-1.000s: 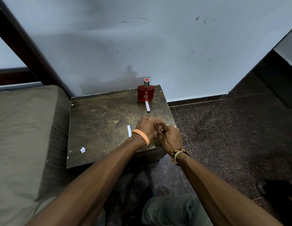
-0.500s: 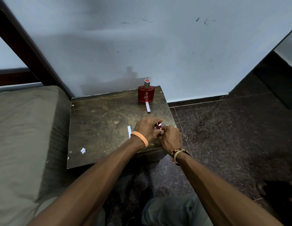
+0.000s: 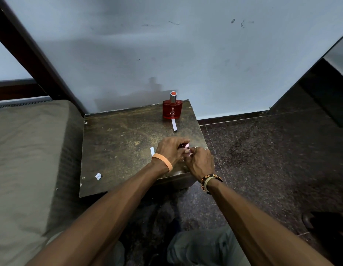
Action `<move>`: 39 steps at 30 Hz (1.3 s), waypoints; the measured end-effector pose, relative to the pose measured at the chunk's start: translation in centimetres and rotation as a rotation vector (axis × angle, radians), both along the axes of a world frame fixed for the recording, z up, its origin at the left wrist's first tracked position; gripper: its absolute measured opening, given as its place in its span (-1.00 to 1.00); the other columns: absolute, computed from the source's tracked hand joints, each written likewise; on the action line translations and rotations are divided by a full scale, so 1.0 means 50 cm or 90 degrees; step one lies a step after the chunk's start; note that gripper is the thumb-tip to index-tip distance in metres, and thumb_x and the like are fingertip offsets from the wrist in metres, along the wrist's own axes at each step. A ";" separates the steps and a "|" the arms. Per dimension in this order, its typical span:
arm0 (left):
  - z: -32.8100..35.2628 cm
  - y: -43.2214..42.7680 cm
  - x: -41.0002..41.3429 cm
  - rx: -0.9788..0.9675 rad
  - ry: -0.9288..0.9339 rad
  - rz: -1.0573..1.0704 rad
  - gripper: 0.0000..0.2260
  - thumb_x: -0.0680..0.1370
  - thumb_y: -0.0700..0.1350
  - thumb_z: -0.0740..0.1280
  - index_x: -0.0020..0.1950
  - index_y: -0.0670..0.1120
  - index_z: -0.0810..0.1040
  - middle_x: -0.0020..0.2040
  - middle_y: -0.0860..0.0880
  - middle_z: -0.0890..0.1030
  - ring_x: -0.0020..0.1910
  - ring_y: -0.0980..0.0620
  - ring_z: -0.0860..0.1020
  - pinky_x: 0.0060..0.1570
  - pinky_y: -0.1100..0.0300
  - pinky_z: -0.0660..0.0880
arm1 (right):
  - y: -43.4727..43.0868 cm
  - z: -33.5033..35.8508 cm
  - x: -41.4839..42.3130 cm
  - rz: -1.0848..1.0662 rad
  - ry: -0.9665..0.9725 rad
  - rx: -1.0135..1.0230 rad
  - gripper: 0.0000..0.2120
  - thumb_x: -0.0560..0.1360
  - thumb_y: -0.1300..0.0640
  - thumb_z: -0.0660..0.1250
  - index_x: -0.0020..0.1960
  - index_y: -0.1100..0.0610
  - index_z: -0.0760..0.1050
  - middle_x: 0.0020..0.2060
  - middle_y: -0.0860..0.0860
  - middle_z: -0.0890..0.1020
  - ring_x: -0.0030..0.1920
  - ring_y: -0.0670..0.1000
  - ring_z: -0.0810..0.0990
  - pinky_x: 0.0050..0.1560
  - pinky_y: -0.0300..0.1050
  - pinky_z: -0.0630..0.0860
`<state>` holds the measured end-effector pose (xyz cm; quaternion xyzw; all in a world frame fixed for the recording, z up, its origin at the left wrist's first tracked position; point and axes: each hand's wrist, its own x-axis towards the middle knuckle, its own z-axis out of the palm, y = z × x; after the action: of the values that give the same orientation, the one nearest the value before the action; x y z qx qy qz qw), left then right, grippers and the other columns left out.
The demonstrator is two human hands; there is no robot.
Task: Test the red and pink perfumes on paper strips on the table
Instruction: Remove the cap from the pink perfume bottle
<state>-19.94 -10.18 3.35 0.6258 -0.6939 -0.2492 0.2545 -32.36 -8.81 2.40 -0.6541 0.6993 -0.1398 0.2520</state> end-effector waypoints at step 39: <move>-0.013 0.003 0.002 -0.004 0.025 0.014 -0.67 0.44 -0.13 0.46 0.20 -0.05 0.60 0.09 -0.07 0.66 0.07 0.00 0.61 0.15 0.12 0.50 | 0.000 0.000 0.004 -0.012 0.003 0.004 -0.80 0.54 0.08 0.27 -0.08 0.14 0.64 -0.27 0.14 0.63 -0.23 0.18 0.59 -0.26 -0.05 0.50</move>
<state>-19.85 -10.03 2.67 0.6275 -0.6828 -0.2565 0.2723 -32.17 -8.81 2.39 -0.6472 0.7064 -0.1387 0.2509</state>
